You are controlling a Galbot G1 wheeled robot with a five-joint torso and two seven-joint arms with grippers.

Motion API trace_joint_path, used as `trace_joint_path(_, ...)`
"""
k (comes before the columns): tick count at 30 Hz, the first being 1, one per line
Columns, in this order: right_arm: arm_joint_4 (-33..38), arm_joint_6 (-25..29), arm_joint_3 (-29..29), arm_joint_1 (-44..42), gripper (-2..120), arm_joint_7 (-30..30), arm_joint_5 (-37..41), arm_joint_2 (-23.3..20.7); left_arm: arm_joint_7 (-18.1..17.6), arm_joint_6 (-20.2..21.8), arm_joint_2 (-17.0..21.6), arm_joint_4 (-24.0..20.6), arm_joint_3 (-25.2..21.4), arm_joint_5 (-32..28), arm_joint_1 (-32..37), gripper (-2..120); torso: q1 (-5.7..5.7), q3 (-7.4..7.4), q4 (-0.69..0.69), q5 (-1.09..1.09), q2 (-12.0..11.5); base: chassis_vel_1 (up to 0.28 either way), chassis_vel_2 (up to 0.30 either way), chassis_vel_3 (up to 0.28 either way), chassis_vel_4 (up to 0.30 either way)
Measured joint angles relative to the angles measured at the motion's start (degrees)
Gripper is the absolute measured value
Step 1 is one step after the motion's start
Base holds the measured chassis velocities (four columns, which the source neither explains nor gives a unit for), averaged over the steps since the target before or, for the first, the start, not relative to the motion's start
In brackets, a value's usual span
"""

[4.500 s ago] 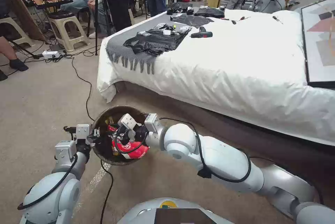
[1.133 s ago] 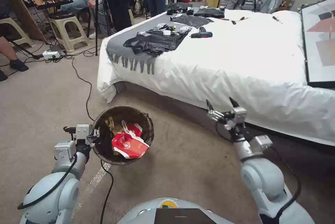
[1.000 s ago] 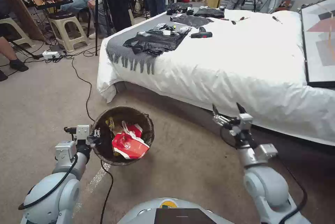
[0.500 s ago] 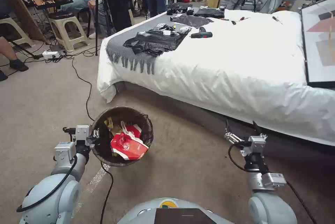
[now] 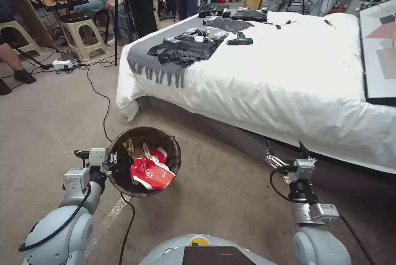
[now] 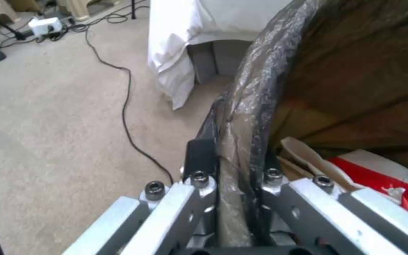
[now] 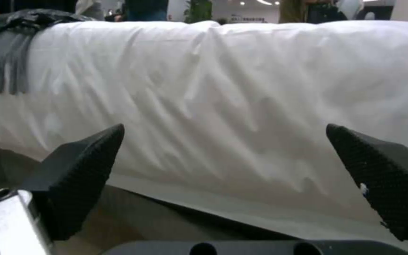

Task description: Pick up the trash bin, then pick up the garbage from the floor and place it into the trash bin.

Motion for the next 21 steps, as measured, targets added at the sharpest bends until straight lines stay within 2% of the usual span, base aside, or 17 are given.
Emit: trace_joint_path(21,0.2,-2.2,-2.0,1.7,100,1.1,0.2,-1.2,0.0,0.0,-0.9,-0.9,-0.1,-0.1,0.2,3,0.00,0.00,0.01,0.00,0.0,0.075,0.072,0.071,0.073)
